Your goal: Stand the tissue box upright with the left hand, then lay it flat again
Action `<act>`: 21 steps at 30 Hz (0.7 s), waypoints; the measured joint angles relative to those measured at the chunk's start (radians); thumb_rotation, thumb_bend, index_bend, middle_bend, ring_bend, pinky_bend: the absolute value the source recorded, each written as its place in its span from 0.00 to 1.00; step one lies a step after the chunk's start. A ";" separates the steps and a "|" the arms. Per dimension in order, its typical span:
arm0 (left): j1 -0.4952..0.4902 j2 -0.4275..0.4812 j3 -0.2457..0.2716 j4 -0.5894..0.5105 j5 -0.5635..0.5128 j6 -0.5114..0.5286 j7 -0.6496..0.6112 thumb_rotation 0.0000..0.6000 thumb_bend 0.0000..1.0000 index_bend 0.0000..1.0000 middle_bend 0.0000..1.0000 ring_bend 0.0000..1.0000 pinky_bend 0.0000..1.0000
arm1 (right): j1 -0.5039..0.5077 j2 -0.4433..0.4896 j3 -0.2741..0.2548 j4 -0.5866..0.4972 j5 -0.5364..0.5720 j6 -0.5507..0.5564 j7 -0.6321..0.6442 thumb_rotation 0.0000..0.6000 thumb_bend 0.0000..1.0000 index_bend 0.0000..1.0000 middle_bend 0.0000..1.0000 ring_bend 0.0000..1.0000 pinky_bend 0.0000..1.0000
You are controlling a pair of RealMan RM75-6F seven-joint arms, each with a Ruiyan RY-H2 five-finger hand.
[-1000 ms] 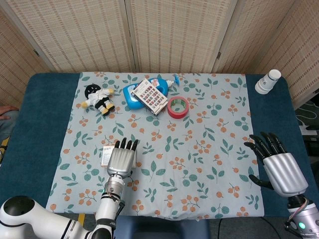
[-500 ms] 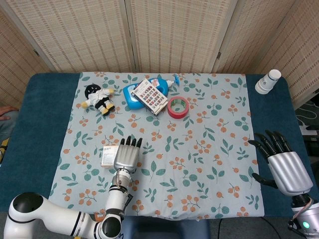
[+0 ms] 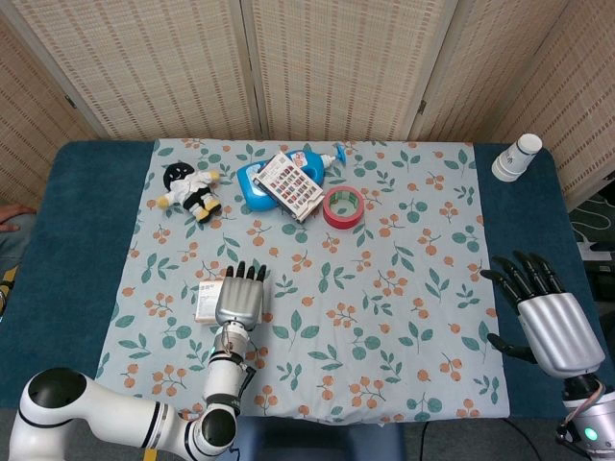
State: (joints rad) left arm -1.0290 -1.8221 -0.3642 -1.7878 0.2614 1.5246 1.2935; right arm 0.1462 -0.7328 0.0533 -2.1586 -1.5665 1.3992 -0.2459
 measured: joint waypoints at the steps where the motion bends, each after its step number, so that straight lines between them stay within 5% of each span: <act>1: 0.001 0.001 0.000 0.001 -0.002 0.000 -0.003 1.00 0.18 0.03 0.13 0.00 0.13 | 0.000 0.000 0.000 0.000 0.000 -0.001 -0.001 1.00 0.11 0.20 0.11 0.00 0.07; 13: 0.003 -0.008 0.025 0.030 -0.027 -0.017 -0.012 1.00 0.18 0.07 0.15 0.00 0.13 | 0.002 -0.006 0.001 -0.001 0.007 -0.010 -0.012 1.00 0.11 0.20 0.11 0.00 0.07; 21: -0.006 -0.028 0.054 0.088 0.008 -0.031 -0.018 1.00 0.26 0.21 0.29 0.06 0.16 | 0.004 -0.006 0.004 0.000 0.013 -0.012 -0.011 1.00 0.11 0.20 0.11 0.00 0.07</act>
State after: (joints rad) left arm -1.0349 -1.8497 -0.3103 -1.6995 0.2689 1.4932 1.2754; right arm 0.1500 -0.7387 0.0571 -2.1589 -1.5537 1.3873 -0.2569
